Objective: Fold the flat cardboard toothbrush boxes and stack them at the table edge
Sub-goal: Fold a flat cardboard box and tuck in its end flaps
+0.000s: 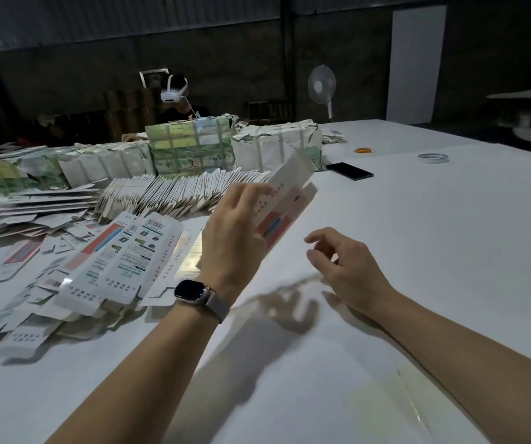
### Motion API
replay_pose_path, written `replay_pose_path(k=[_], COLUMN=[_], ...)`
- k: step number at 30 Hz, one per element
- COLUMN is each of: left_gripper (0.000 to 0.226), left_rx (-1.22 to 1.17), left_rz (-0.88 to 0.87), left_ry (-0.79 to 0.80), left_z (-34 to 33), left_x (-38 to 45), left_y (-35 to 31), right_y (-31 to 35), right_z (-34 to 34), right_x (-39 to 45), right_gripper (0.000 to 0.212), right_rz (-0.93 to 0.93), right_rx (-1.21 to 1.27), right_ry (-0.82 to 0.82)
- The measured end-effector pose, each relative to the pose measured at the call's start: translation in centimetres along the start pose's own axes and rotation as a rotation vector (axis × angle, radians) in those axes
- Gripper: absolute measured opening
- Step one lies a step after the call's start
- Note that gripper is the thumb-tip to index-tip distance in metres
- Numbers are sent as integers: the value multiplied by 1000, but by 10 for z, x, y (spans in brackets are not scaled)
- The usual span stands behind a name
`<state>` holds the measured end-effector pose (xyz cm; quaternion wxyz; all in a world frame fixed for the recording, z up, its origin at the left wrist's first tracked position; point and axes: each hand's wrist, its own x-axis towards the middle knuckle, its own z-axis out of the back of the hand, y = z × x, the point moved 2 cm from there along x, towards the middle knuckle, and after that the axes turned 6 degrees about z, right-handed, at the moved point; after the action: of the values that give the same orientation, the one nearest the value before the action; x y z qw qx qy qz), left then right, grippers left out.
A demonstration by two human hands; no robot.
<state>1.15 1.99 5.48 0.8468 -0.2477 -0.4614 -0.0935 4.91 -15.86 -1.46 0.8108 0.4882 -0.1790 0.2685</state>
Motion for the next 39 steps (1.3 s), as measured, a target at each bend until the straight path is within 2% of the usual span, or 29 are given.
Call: replay_pose_path(k=[3, 6, 9, 13, 18, 22, 26, 31, 34, 39], left_gripper=[45, 42, 37, 26, 31, 27, 26, 48, 59, 43], left_rx=[-462, -767, -860, -853, -900, -1052, -958, -753, -707, -714], left_rz=[300, 595, 716, 819, 928, 1055, 953, 735, 694, 647], left_ry=[42, 199, 290, 299, 356, 368, 355, 520, 551, 585], left_z=[-1, -17, -35, -49, -59, -61, -65, -65, -62, -58], left_x=[2, -11, -33, -44, -55, -50, -53, -54, -54, -52], left_y=[-8, -13, -15, -9, -9, -4, -7, -16, -21, -25], right_y=[2, 4, 2, 1, -1, -1, 1, 5, 7, 8], right_z=[2, 6, 9, 14, 12, 13, 11, 7, 2, -2], right_x=[1, 3, 3, 4, 4, 4, 4, 2, 0, 1], right_gripper=[23, 16, 32, 46, 24, 25, 23, 27, 23, 24], right_rz=[-129, -152, -200, -303, -344, -315, -271, -259, -271, -299], right_rx=[177, 287, 382, 490, 420, 421, 376, 475, 491, 518], right_ry=[-51, -80, -105, -164, -99, -85, -138, -167, -146, -165])
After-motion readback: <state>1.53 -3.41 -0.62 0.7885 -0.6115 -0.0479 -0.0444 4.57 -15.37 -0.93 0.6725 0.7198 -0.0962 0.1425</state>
